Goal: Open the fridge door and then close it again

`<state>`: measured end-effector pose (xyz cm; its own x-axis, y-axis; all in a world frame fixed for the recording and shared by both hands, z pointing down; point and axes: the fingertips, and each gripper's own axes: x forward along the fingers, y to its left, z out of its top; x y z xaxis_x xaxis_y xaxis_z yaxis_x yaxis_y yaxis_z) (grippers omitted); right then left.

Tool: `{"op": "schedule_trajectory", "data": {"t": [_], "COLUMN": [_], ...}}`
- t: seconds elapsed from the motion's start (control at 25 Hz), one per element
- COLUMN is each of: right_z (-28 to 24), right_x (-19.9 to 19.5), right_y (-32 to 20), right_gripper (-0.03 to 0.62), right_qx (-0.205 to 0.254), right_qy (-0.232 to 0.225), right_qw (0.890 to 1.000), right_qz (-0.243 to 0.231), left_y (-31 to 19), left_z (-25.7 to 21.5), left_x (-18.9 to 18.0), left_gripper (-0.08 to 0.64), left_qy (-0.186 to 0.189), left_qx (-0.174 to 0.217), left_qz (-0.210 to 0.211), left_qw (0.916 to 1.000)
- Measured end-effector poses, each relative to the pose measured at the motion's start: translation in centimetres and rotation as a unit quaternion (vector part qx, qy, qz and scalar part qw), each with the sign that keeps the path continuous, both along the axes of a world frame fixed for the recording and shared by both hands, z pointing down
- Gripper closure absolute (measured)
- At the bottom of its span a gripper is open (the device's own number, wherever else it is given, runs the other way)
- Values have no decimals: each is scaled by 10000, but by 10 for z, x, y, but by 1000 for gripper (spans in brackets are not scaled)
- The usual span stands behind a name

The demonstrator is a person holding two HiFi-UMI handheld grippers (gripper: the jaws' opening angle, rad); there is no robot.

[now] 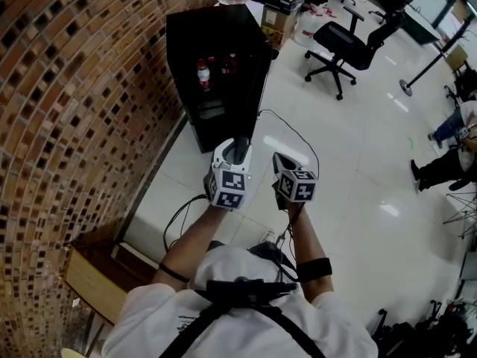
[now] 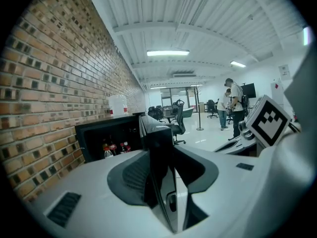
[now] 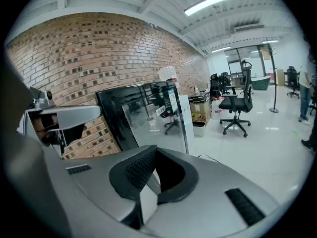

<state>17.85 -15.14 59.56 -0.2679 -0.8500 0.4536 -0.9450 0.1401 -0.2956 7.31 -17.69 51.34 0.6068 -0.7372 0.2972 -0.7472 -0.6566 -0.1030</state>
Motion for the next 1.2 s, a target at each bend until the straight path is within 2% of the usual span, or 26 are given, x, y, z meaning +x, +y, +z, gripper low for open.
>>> {"op": "schedule_trajectory", "data": {"t": [0.32, 0.84, 1.2], "right_z": [-15, -27, -24], "right_x": [45, 95, 112], "right_y": [24, 35, 38], "right_gripper": [592, 592, 592], "right_qx": [204, 424, 376], "right_qy": [72, 79, 5], "right_qw": [9997, 9991, 9993], "right_qz": [82, 45, 70], "left_y": [26, 46, 50], "left_z": [-2, -3, -7], "left_x": [52, 133, 163], "left_gripper": [499, 528, 537], "left_qy": [86, 278, 336], "left_qx": [21, 34, 60], "left_qz": [173, 346, 470], "left_qw": [9998, 9990, 9983]}}
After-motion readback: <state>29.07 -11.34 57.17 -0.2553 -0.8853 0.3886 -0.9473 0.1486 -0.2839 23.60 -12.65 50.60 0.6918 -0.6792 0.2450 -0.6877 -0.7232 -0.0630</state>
